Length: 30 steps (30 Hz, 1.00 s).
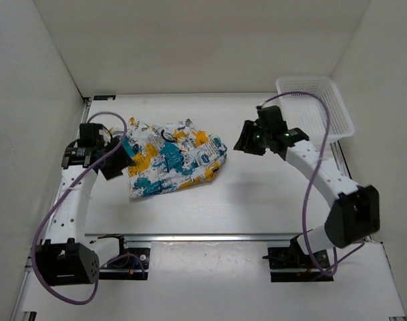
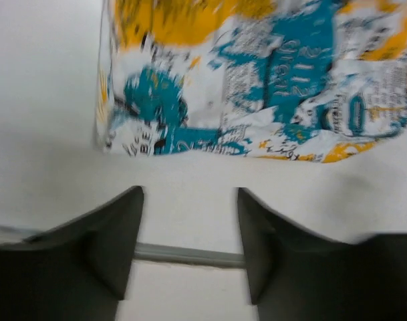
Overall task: Fold and stack the shorts
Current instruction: Flatten the shorts out
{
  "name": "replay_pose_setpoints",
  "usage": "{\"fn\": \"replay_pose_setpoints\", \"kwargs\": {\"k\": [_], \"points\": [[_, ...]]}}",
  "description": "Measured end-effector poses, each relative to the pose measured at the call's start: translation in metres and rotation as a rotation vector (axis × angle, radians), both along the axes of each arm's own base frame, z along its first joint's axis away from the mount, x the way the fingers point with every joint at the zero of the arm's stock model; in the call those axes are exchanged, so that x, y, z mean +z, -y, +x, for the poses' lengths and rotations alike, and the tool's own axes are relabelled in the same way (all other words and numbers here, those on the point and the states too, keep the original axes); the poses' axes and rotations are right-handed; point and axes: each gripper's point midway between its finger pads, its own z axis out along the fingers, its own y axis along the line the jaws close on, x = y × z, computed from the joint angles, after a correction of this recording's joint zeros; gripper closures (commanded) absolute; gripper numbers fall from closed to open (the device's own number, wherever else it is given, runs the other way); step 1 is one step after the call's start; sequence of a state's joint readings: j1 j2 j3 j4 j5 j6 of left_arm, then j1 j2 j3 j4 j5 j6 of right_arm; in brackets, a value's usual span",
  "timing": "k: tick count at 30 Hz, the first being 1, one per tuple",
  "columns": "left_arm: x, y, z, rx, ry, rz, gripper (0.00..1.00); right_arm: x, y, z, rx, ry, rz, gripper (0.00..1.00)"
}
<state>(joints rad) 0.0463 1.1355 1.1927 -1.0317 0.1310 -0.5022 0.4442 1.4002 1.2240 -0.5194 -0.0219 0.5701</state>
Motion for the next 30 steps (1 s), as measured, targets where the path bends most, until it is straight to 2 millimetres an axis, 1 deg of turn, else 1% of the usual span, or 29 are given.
{"fn": "replay_pose_setpoints", "kwargs": {"k": [1, 2, 4, 5, 6, 7, 9, 11, 13, 14, 16, 17, 18, 19, 20, 21, 22, 23, 24, 25, 27, 28, 29, 30], "points": [[-0.021, 0.003, -0.009, 0.008, -0.058, -0.022, 0.09, -0.015, -0.009, 0.0, 0.033, -0.05, 0.014, 0.22], [-0.042, 0.007, -0.018, 0.018, -0.117, -0.049, 0.0, -0.027, -0.016, -0.001, 0.05, -0.096, 0.032, 0.2], [-0.083, 0.014, -0.039, 0.042, -0.235, -0.101, 0.0, -0.051, -0.027, -0.005, 0.097, -0.178, 0.05, 0.15], [-0.1, 0.018, -0.05, 0.055, -0.298, -0.123, 0.0, -0.058, -0.032, -0.008, 0.116, -0.21, 0.061, 0.13], [-0.116, 0.021, -0.06, 0.067, -0.356, -0.139, 0.0, -0.064, -0.035, -0.01, 0.129, -0.234, 0.071, 0.13], [-0.127, 0.023, -0.066, 0.077, -0.395, -0.152, 0.0, -0.068, -0.038, -0.011, 0.139, -0.254, 0.08, 0.11], [-0.138, 0.026, -0.068, 0.09, -0.436, -0.163, 0.0, -0.072, -0.043, -0.01, 0.158, -0.281, 0.105, 0.11], [-0.146, 0.026, -0.06, 0.102, -0.445, -0.168, 0.0, -0.076, -0.049, -0.003, 0.169, -0.298, 0.136, 0.11], [-0.154, 0.027, -0.053, 0.111, -0.457, -0.17, 0.0, -0.084, -0.053, 0.007, 0.175, -0.311, 0.167, 0.12], [-0.159, 0.026, -0.05, 0.117, -0.467, -0.17, 0.01, -0.09, -0.054, 0.011, 0.174, -0.319, 0.174, 0.13], [-0.169, 0.025, -0.046, 0.134, -0.491, -0.164, 0.09, -0.103, -0.054, 0.017, 0.169, -0.351, 0.181, 0.17], [-0.175, 0.023, -0.044, 0.144, -0.502, -0.159, 0.14, -0.109, -0.054, 0.021, 0.163, -0.362, 0.181, 0.21], [-0.18, 0.022, -0.043, 0.154, -0.516, -0.152, 0.31, -0.113, -0.055, 0.025, 0.16, -0.369, 0.18, 0.25], [-0.184, 0.021, -0.041, 0.163, -0.534, -0.144, 0.41, -0.117, -0.056, 0.03, 0.157, -0.373, 0.18, 0.29], [-0.187, 0.019, -0.038, 0.171, -0.54, -0.139, 0.52, -0.119, -0.058, 0.035, 0.156, -0.374, 0.181, 0.45], [-0.189, 0.018, -0.033, 0.178, -0.541, -0.136, 0.65, -0.12, -0.061, 0.041, 0.158, -0.37, 0.18, 0.55], [-0.189, 0.017, -0.028, 0.18, -0.537, -0.13, 0.86, -0.12, -0.064, 0.048, 0.158, -0.364, 0.183, 0.65], [-0.187, 0.016, -0.022, 0.183, -0.524, -0.127, 0.9, -0.12, -0.066, 0.055, 0.156, -0.356, 0.185, 0.75], [-0.183, 0.015, -0.014, 0.179, -0.505, -0.123, 0.9, -0.12, -0.069, 0.061, 0.158, -0.351, 0.185, 0.92], [-0.178, 0.014, -0.006, 0.177, -0.483, -0.12, 0.9, -0.119, -0.071, 0.068, 0.16, -0.344, 0.185, 0.99], [-0.162, 0.014, 0.017, 0.169, -0.423, -0.122, 0.9, -0.113, -0.077, 0.083, 0.162, -0.331, 0.184, 1.0], [-0.152, 0.013, 0.03, 0.167, -0.389, -0.124, 0.9, -0.107, -0.079, 0.092, 0.162, -0.321, 0.178, 1.0], [-0.141, 0.013, 0.044, 0.162, -0.359, -0.125, 0.9, -0.099, -0.082, 0.103, 0.161, -0.306, 0.173, 1.0], [-0.129, 0.012, 0.058, 0.16, -0.333, -0.125, 0.9, -0.085, -0.086, 0.118, 0.159, -0.271, 0.172, 1.0]]}}
